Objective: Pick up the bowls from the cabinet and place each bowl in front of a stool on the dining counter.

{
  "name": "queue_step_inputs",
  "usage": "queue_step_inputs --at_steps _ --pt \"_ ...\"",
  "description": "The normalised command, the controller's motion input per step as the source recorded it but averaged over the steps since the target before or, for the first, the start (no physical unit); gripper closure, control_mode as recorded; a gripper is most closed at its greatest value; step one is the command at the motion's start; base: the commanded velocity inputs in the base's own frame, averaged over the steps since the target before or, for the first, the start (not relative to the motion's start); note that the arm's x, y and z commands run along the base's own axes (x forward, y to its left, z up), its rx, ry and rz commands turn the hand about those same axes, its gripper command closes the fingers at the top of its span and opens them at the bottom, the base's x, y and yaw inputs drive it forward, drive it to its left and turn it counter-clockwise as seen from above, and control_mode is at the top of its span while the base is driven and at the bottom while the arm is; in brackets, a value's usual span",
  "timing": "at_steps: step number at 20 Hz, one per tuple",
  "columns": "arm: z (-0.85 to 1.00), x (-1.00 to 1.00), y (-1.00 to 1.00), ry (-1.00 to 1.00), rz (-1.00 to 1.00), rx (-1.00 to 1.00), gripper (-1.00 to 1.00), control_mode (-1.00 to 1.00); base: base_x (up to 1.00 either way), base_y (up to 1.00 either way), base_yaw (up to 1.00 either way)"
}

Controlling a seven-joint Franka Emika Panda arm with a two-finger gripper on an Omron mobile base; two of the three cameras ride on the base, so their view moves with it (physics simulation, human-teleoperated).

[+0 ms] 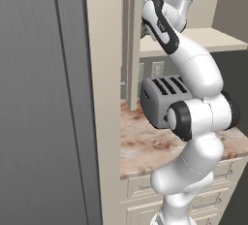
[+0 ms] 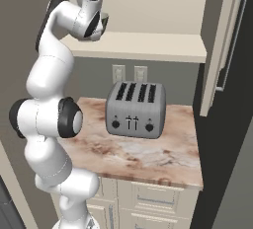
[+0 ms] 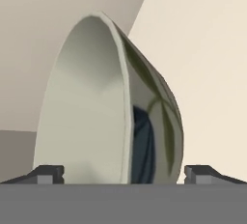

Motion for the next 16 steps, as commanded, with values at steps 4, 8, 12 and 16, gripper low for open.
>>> queue_step_inputs --at_steps 4,8,12,16 --pt "-0.21 0.00 0.00 0.01 0.00 0.00 -1.00 -1.00 0.00 0.00 0.00" --pt "-0.26 0.00 0.00 0.00 0.00 0.00 -1.00 -1.00 0.00 0.00 0.00" --pt "-0.15 0.00 0.00 0.00 0.00 0.00 -1.00 -1.00 0.00 0.00 0.00" --pt "0.00 0.00 0.00 0.00 0.00 0.00 -1.00 -1.00 0.00 0.00 0.00"
